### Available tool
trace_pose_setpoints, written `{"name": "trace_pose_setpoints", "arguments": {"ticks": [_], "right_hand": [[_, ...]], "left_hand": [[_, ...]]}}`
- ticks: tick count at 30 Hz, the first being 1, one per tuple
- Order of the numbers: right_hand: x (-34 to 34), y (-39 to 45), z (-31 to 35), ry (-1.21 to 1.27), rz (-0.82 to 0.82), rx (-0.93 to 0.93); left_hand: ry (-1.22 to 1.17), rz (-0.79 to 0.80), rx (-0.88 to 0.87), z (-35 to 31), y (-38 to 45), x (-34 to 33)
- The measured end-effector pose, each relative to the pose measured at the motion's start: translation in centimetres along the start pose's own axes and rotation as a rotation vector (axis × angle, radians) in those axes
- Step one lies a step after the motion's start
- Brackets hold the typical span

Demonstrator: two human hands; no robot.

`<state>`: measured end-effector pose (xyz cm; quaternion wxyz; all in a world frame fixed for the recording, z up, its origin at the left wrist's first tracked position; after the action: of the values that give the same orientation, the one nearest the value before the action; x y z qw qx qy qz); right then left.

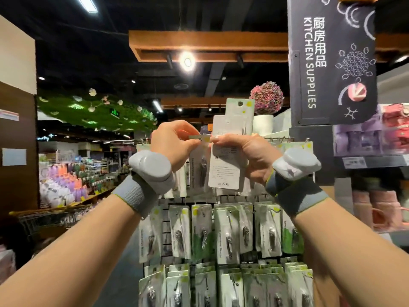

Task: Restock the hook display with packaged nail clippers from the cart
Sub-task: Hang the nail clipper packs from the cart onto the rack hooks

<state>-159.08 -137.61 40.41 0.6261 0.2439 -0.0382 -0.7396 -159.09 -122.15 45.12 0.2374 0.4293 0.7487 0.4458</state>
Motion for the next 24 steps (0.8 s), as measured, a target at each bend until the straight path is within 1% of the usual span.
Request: {"name": "trace_pose_setpoints", "arguments": {"ticks": [4,8,11,13,15,18,21,24], "right_hand": [[0.1,0.6,0.1,-0.063,-0.010,0.019],[0.4,0.8,0.1,-0.020,-0.024,0.020],[0.5,0.6,0.0,-0.007,-0.011,0.010],[0.5,0.6,-0.1,-0.007,-0.003,0.000],[0.6,0.6,-0.2,-0.023,-0.011,-0.007],[0.9,0.7,-0.5,-0.018,-0.023,-0.019],[0.9,0.9,-0.7,-0.028,-0.001,-0.022],[0.9,0.9,-0.6,-0.036,0.027,-0.016]], "left_hand": [[0.005,-0.003,0.008,0.2,0.5,-0.1],[0.051,0.032,0.005,0.3,0.6,-0.5],[-0.019,0.030,0.094,1.3,0.8,-0.5],[-0.024,0.026,0.131,1.6,0.7,-0.5],[0.036,0.034,0.109,1.5,0.6,-0.8],[0.206,0.058,0.051,1.4,0.4,-1.3],[0.265,0.049,0.041,1.6,0.3,-1.6],[0.351,0.039,-0.012,1.2,0.1,-1.7]]}}
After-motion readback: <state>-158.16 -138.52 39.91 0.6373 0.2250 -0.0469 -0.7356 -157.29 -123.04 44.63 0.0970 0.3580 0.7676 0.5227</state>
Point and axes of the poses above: each hand's wrist, its own y-axis towards the middle knuckle, its own x-axis out of the back of the hand, z = x × y, the point moved 10 cm from there along y, towards the middle knuckle, and after that the axes turned 14 degrees about -z, right-handed, at the moved point
